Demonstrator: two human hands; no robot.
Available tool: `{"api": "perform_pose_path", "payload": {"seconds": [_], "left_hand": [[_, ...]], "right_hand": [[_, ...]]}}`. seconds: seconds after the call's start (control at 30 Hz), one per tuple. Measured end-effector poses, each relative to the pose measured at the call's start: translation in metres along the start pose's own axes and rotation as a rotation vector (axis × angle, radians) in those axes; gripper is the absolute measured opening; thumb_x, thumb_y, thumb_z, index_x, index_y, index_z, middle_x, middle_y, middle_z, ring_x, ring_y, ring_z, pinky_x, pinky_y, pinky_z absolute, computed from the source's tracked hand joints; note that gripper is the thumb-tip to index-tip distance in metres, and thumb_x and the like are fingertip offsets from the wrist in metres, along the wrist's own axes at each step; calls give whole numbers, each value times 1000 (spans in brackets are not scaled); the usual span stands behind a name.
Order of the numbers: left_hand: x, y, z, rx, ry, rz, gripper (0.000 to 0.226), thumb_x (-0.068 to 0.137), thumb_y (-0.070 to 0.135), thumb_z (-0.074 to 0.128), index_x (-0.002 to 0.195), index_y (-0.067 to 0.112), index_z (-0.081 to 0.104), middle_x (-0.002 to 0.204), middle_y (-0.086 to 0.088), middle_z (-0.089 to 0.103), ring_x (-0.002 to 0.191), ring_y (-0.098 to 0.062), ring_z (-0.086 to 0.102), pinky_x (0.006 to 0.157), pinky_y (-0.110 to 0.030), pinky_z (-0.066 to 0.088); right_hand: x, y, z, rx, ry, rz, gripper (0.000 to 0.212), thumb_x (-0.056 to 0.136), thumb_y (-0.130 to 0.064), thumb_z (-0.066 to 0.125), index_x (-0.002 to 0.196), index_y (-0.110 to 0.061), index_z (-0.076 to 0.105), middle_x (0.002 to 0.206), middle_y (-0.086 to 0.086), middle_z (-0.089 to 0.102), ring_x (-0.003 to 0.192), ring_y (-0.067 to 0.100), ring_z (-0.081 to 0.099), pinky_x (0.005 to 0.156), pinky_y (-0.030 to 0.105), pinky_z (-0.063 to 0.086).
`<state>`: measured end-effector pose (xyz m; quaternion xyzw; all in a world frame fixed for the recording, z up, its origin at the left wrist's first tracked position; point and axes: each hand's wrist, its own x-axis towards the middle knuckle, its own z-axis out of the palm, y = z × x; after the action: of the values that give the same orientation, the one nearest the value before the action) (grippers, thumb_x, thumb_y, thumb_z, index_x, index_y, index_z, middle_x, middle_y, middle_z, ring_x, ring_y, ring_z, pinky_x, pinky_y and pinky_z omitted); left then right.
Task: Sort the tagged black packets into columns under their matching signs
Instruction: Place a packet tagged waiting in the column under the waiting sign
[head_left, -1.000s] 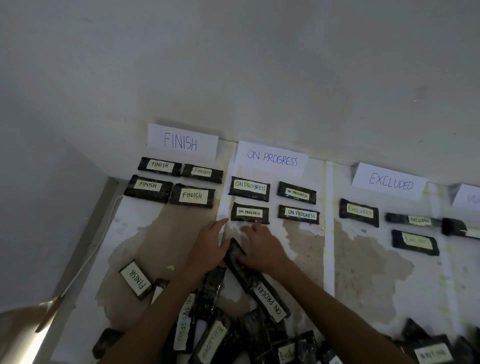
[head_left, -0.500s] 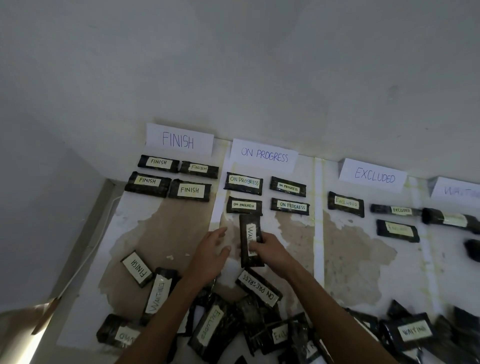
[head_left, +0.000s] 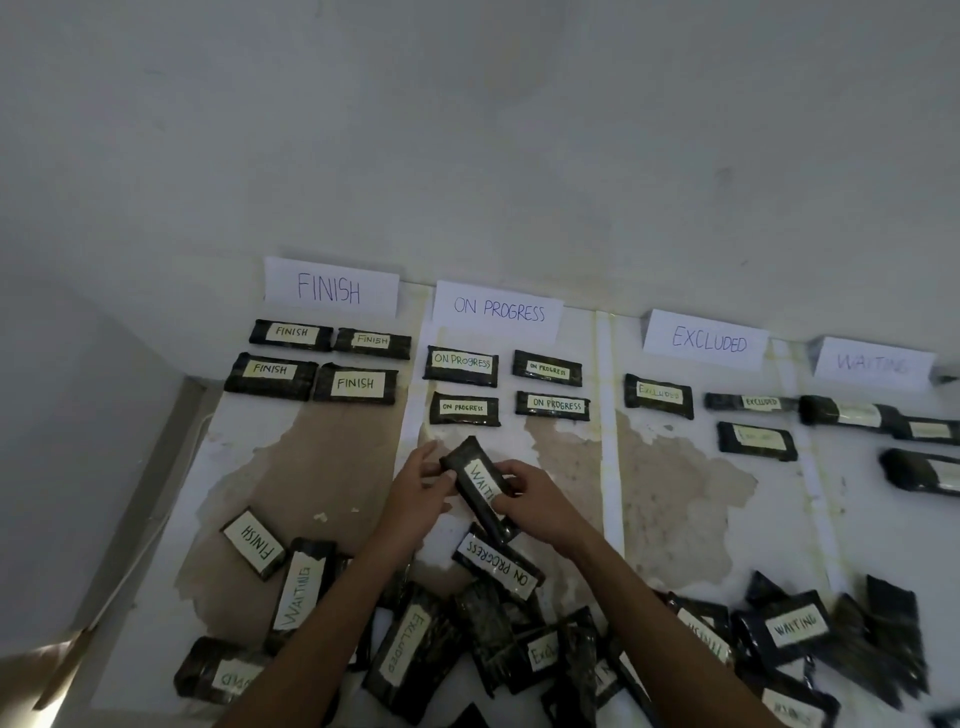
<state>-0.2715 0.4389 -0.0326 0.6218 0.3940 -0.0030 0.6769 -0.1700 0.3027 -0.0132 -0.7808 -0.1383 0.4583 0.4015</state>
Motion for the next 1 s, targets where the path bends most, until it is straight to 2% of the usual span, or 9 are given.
{"api": "perform_pose_path", "payload": {"seconds": [0.07,0.2,0.3,0.4,0.5,0.6,0.7,0.8,1.0], "left_hand": [[1,2,4,3,-9,0,36,93,9,50,127,20,47,116,-10,57,93,-20,63,69,-26,53],[-4,4,22,67,-95,26,22,93,3,48,111,12,55,114,-11,57,86,-16,63,69,-27,55],[-11,8,44,67,-144,17,19,92,3,49,108,13,55,108,-6,58,87,-18,65,67,-26,56],[-18,13,72,97,-198,48,16,92,5,50,104,14,57,104,-6,61,87,-18,66,68,-24,56],[-24,21,105,154,-256,77,16,91,7,52,104,14,57,101,-6,61,87,-18,66,69,-26,57],[-28,28,143,333,-299,159,25,91,17,54,116,18,54,98,1,60,87,-14,63,71,-26,54],[-29,34,181,588,-333,343,35,92,25,52,126,22,48,111,1,56,99,-15,56,80,-27,48],[-28,39,221,790,-374,520,43,92,24,50,134,20,41,126,-1,50,117,-18,45,92,-31,41],[-20,46,303,925,-410,641,46,90,21,50,134,16,41,129,-7,47,119,-24,42,96,-35,39]], "right_hand": [[-7,3,-1,-157,44,-109,45,79,-16,67,121,-19,53,107,1,59,93,14,60,70,16,49],[-19,20,-8,-414,190,-278,62,71,-23,74,127,-16,47,108,3,46,94,14,52,82,27,51],[-30,34,-21,-714,327,-353,65,66,-30,68,126,-14,50,108,7,52,92,26,52,75,37,48],[-44,50,-39,-952,461,-363,71,55,-36,73,120,-13,56,101,6,62,85,29,57,66,38,47],[-61,67,-62,-954,506,-328,69,55,-32,75,119,-15,56,98,3,65,83,27,59,66,37,47],[-79,86,-97,-893,528,-257,62,56,-23,72,115,-15,57,101,4,65,87,29,57,67,37,44],[-98,109,-140,-891,525,-185,61,59,-18,70,118,-15,54,109,6,58,92,30,54,71,38,46],[-117,129,-186,-885,529,-133,64,66,-16,69,126,-14,49,119,9,49,97,28,51,79,41,47],[-137,169,-273,-889,561,-84,61,65,-6,68,124,-9,54,116,12,54,98,33,53,77,41,45]]}}
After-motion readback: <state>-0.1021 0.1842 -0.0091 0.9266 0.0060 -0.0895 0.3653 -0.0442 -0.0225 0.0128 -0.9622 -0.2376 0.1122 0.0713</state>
